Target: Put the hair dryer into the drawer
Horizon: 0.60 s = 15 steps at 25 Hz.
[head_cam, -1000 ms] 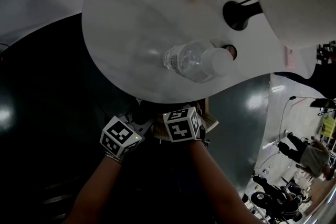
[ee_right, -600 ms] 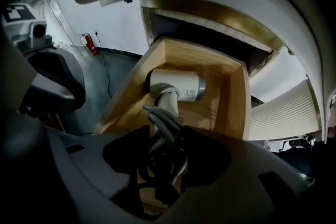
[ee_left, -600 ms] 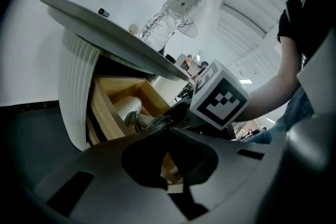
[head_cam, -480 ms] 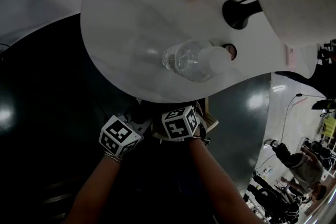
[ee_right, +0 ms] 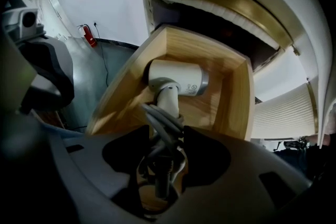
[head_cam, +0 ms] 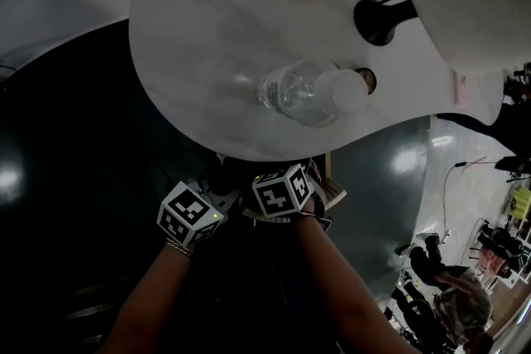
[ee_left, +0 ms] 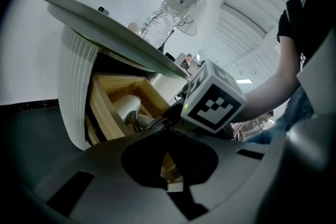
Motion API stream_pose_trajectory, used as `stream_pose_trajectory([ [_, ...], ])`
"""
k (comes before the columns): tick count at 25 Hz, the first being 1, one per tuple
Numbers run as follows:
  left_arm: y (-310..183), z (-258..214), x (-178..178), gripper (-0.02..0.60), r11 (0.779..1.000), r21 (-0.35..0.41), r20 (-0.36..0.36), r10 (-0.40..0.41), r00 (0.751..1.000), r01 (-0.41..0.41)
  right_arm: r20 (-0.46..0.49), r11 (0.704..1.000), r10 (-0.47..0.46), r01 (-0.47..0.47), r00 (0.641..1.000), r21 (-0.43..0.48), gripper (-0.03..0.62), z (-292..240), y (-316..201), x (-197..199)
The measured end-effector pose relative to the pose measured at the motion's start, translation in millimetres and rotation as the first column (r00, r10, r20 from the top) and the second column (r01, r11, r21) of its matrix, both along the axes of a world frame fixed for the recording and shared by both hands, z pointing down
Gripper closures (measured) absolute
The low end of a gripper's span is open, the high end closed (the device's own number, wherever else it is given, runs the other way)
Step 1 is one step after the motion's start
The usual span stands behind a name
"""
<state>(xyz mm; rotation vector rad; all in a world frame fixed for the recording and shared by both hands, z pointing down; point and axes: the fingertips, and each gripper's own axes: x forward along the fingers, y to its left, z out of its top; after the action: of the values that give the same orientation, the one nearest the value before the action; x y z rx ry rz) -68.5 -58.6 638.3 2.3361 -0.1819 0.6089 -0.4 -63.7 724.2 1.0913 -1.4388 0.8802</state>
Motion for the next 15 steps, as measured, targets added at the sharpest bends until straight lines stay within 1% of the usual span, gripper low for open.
stream_pose_trajectory([
  [6, 0.7, 0.4, -3.9, 0.574, 1.000, 0.000, 0.005, -0.002, 1.000, 0.002, 0.019, 1.000, 0.001, -0.001, 1.000, -0.022, 0.370, 3.4, 3.0, -2.6],
  [11, -0.6, -1.4, -4.8, 0.574, 1.000, 0.001, 0.006, -0.006, 1.000, 0.006, 0.009, 0.999, -0.002, 0.003, 1.000, -0.047, 0.348, 6.0, 3.4, -4.7],
  [15, 1.3, -7.7, -13.2, 0.574, 1.000, 0.005, 0.004, -0.007, 1.000, 0.007, -0.012, 1.000, 0.022, -0.022, 1.000, 0.005, 0.332, -7.3, 0.4, -10.9],
])
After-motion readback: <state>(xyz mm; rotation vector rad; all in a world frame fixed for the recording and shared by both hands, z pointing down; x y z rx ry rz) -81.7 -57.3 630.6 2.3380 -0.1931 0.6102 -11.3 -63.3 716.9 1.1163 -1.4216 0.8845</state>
